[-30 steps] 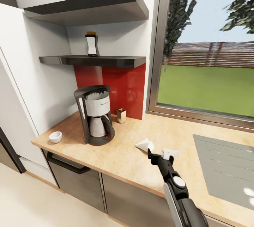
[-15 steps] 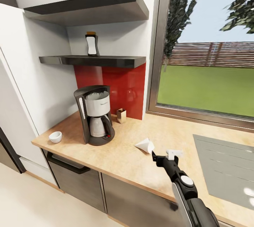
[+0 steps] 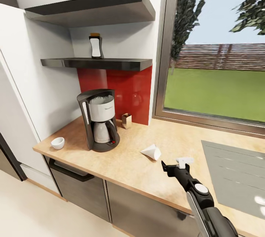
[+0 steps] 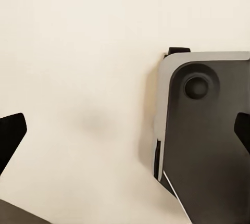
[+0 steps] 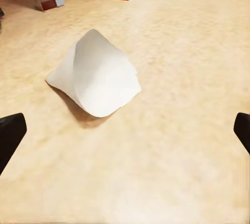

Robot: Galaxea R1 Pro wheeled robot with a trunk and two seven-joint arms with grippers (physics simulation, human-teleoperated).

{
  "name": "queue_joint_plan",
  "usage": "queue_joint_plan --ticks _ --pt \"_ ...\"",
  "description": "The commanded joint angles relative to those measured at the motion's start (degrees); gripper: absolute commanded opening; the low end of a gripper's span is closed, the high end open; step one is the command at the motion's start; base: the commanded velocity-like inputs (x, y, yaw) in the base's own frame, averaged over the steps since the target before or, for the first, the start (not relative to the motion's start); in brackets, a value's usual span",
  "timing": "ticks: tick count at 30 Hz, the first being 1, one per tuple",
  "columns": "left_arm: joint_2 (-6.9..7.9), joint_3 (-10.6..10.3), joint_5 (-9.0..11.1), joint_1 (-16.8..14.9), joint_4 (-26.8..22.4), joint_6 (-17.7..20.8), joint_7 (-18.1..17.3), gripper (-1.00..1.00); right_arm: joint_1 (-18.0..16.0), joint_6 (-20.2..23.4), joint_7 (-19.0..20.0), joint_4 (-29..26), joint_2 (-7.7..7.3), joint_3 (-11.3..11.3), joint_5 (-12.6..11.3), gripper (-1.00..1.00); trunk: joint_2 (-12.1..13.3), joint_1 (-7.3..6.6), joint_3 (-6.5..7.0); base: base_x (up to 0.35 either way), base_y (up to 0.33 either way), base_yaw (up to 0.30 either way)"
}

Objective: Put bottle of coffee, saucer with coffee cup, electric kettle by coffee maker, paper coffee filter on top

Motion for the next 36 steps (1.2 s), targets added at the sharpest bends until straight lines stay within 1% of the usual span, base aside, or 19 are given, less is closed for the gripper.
queue_joint_plan --ticks 1,7,12,15,21,27,33,36 --pt "0.0 0.33 -0.15 -0.05 0.06 -0.22 0.06 1.0 -0.03 0.3 10.63 -0.07 -1.18 0.06 -0.36 1.0 -0.13 0.04 -0.13 0.0 0.0 0.0" --pt "-0.07 0.33 -0.15 -0.05 0.06 -0.22 0.06 1.0 -0.03 0.3 10.81 0.03 -1.14 0.12 -0.36 1.0 -0.13 0.04 -0.13 0.067 0.0 0.0" --pt "-0.12 0.33 -0.15 -0.05 0.06 -0.22 0.06 1.0 -0.01 0.3 12.71 0.17 -1.13 0.33 -0.3 1.0 -0.13 0.04 -0.13 0.097 0.0 0.0" --pt "-0.15 0.33 -0.15 -0.05 0.06 -0.23 0.06 1.0 -0.04 0.3 13.08 0.2 -1.13 0.36 -0.28 1.0 -0.13 0.04 -0.13 0.021 0.0 0.0" --pt "-0.17 0.33 -0.15 -0.05 0.05 -0.23 0.06 1.0 -0.02 0.3 13.25 0.21 -1.13 0.37 -0.2 1.0 -0.13 0.04 -0.13 0.021 0.0 0.0" --pt "-0.17 0.28 -0.15 -0.05 0.05 -0.2 0.06 1.0 -0.04 0.3 13.26 0.21 -1.05 0.42 -0.19 1.0 -0.13 0.04 -0.13 0.163 0.0 0.0" --pt "-0.17 0.24 -0.16 -0.05 0.05 -0.23 0.06 1.0 -0.04 0.3 13.26 0.21 -1.07 0.37 -0.11 1.0 -0.13 0.04 -0.13 0.026 0.0 0.0" --pt "-0.17 0.24 -0.15 -0.05 0.05 -0.23 0.06 1.0 -0.02 0.3 13.26 0.21 -1.11 0.37 -0.1 1.0 -0.13 0.04 -0.13 0.152 0.0 0.0"
